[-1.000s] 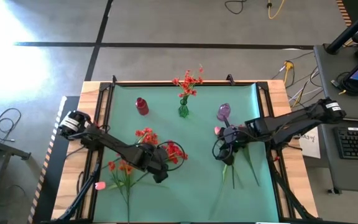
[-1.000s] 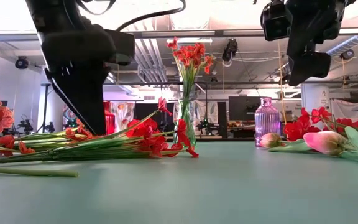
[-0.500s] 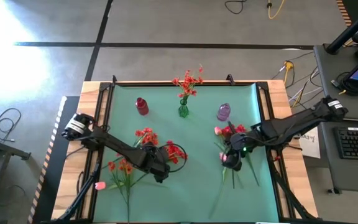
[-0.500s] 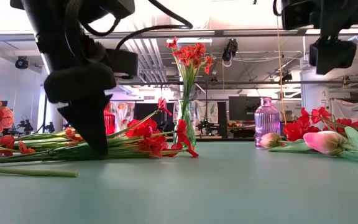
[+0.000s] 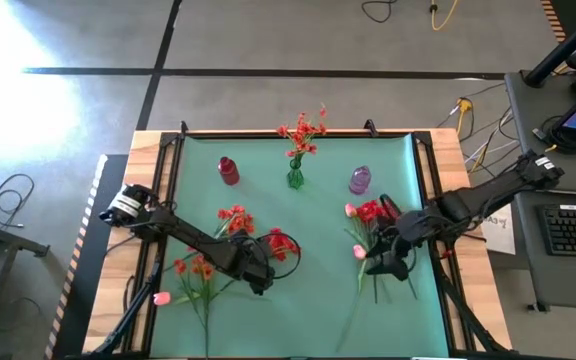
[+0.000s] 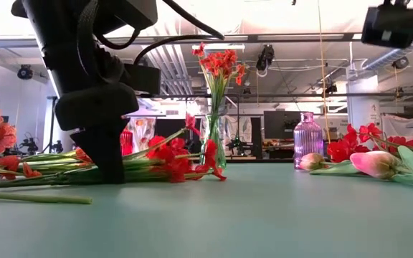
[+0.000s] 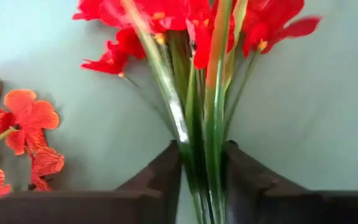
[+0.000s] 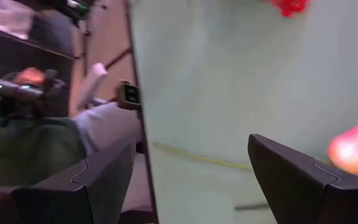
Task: Sort flowers into vase by color
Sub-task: Put the middle left red flower in the violet flower vase
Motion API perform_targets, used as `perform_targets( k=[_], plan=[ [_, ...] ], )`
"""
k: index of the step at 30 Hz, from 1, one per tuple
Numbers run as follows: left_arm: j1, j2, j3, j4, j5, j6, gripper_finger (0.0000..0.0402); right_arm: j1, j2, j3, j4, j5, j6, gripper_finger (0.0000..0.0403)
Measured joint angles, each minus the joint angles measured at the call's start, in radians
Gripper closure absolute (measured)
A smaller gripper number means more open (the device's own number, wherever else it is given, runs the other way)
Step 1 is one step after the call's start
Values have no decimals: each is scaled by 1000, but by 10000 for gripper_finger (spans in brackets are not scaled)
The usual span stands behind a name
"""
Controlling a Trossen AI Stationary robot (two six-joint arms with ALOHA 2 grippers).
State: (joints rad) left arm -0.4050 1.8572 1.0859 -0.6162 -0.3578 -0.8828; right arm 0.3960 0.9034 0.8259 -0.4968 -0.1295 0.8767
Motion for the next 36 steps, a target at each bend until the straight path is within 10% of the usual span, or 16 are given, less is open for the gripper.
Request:
perform_targets(
  k=[5, 28, 36],
  plan=[
    [3, -1, -2, 4, -32, -19, 395, 22, -42, 0, 28, 0, -36, 101],
    [39, -81, 326, -53, -162, 345, 401, 209, -156, 1, 205, 0, -257, 101],
    [89, -160, 370, 346, -183, 725, 402, 334, -157, 1, 229, 24, -333, 101]
  ],
)
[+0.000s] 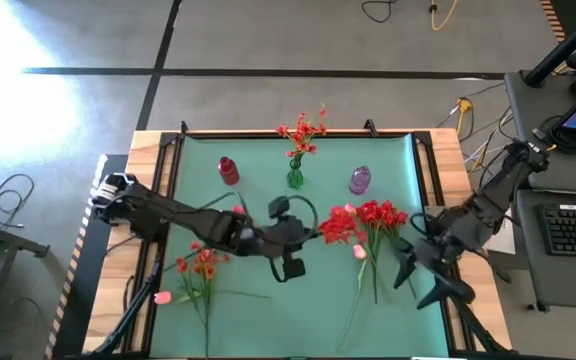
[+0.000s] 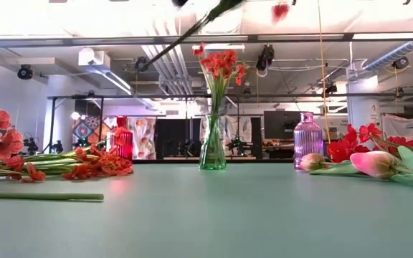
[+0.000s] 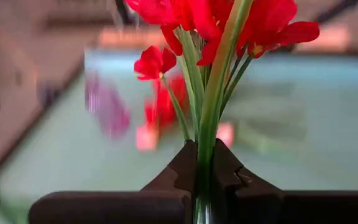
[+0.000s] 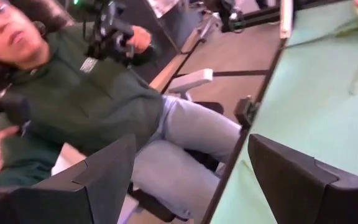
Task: Sort flowers into vase by color
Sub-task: Put the middle left red flower in the violet flower vase
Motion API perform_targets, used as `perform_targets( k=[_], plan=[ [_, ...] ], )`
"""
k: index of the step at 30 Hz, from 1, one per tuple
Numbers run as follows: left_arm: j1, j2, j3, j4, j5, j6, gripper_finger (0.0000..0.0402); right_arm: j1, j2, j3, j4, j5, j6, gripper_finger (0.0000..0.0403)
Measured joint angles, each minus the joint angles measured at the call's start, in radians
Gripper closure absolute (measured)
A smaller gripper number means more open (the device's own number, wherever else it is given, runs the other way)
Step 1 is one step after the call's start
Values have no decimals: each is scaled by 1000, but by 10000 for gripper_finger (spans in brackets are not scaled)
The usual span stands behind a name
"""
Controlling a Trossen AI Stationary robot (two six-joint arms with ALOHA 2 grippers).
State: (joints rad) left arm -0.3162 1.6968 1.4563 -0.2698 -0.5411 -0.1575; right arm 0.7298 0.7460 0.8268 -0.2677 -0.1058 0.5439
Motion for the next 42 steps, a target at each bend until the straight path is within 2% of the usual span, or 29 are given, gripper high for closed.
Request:
perform_targets(
  k=[4, 6, 12, 17, 22, 27, 31, 35, 42],
  plan=[
    [44, -22, -6, 228, 17, 192, 402, 60, 4, 0, 22, 79, -29, 101],
    [81, -23, -10, 339, 61, 250, 401, 74, 8, 0, 21, 111, -31, 101],
    [211, 3, -10, 648, 352, 317, 401, 77, 16, 0, 22, 166, -45, 101],
    [310, 68, -12, 824, 516, 333, 401, 78, 20, 0, 27, 160, -82, 101],
    [382, 190, -12, 1096, 657, 401, 401, 78, 28, 0, 56, 161, -124, 101],
    [442, 329, -13, 1403, 668, 414, 401, 77, 30, 0, 77, 162, -153, 101],
    [486, 440, 3, 1587, 668, 357, 401, 77, 34, 0, 76, 198, -162, 101],
    [517, 503, 35, 1621, 668, 266, 401, 77, 36, 0, 76, 220, -162, 101],
    [517, 515, 35, 1614, 667, 263, 401, 75, 37, 0, 71, 241, -169, 101]
  ],
)
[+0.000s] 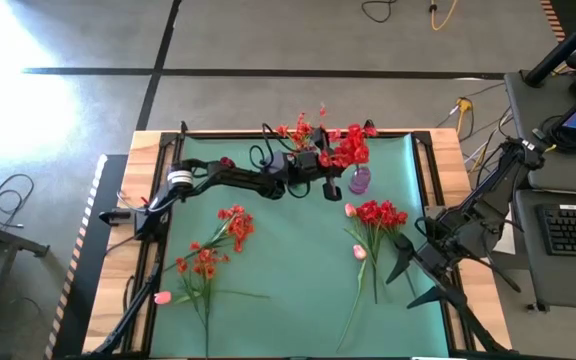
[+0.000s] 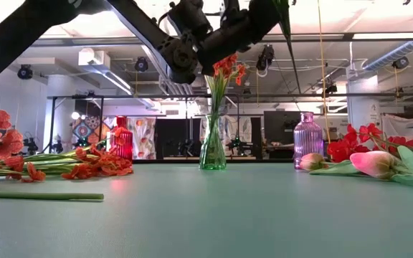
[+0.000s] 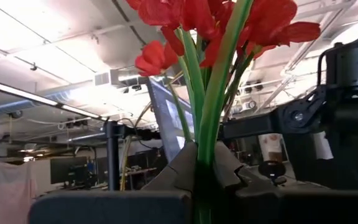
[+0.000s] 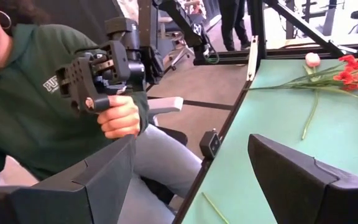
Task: Sort flowers into vase by color
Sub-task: Put the middle left red flower in the violet flower vase
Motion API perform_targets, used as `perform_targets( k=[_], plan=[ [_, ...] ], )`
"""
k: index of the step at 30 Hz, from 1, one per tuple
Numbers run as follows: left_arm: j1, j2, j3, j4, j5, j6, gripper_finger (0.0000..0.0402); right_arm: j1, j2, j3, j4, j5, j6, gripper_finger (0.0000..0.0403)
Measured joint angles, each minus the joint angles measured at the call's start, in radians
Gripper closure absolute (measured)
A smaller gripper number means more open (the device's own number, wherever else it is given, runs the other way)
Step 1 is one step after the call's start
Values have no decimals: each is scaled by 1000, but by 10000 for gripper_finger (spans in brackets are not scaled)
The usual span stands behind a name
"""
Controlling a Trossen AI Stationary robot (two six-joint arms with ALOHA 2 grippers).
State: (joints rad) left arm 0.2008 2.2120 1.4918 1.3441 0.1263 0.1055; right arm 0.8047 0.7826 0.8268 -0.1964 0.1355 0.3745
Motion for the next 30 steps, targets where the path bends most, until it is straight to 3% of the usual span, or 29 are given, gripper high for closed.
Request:
perform_targets(
  k=[4, 7, 9, 17, 21, 27, 30],
  plan=[
    [-16, 0, 0, -9, -88, 22, 401, 0, 0, 0, 0, 14, -23, 101],
    [-66, 0, 0, -23, -298, 147, 401, 0, 0, 0, 0, 26, -27, 101],
    [-92, 0, 0, -7, -385, 229, 401, 0, -1, 0, 0, 26, -27, 101],
    [-81, 35, 40, 19, -418, 147, 401, 0, -1, 0, 1, 26, -26, 101],
    [-94, 105, 124, 52, -417, 151, 401, 0, -5, 0, 5, 26, -17, 101],
    [-107, 218, 280, 74, -509, 218, 401, 0, -11, 0, 18, 25, 10, 101],
    [-112, 258, 342, 79, -604, 271, 401, 0, -10, 0, 22, 25, 12, 101]
  ],
)
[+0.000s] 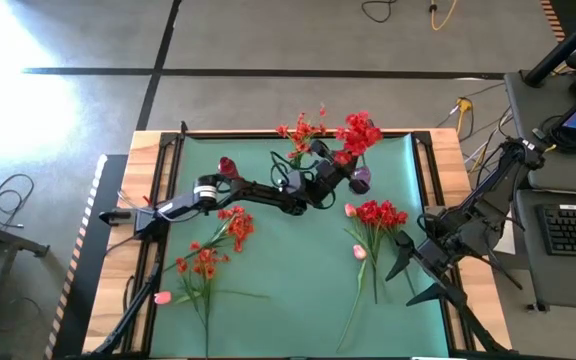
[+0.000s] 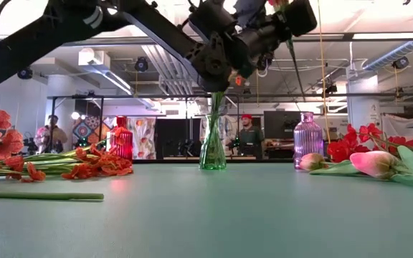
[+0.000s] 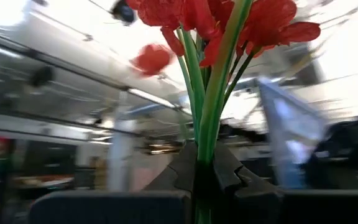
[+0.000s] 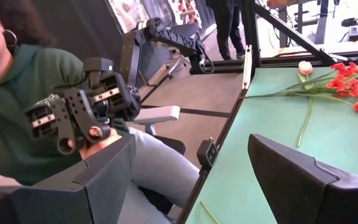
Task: Sort flowers into vase by color
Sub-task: Put the middle left red flower in the violet flower vase
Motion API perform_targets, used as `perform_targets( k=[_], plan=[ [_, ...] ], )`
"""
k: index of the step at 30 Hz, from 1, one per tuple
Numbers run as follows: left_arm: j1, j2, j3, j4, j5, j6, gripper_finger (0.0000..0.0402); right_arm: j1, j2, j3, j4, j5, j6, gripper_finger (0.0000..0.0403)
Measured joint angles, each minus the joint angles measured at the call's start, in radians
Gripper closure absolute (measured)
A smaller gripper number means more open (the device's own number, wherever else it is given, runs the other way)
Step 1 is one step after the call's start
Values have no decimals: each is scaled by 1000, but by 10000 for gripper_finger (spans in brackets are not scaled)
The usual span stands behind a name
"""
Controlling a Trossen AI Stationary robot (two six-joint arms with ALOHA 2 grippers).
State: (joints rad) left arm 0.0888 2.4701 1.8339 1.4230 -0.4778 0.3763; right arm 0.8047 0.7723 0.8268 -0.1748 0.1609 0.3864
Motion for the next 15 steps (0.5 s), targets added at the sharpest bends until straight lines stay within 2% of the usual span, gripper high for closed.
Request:
perform_targets(
  k=[6, 15],
  plan=[
    [-10, 18, 15, -5, -38, 41, 401, 0, 0, 0, 7, 0, 13, 101],
    [-16, 17, -2, -28, -52, -3, 401, 0, 0, 0, 7, 0, 6, 101]
  ],
)
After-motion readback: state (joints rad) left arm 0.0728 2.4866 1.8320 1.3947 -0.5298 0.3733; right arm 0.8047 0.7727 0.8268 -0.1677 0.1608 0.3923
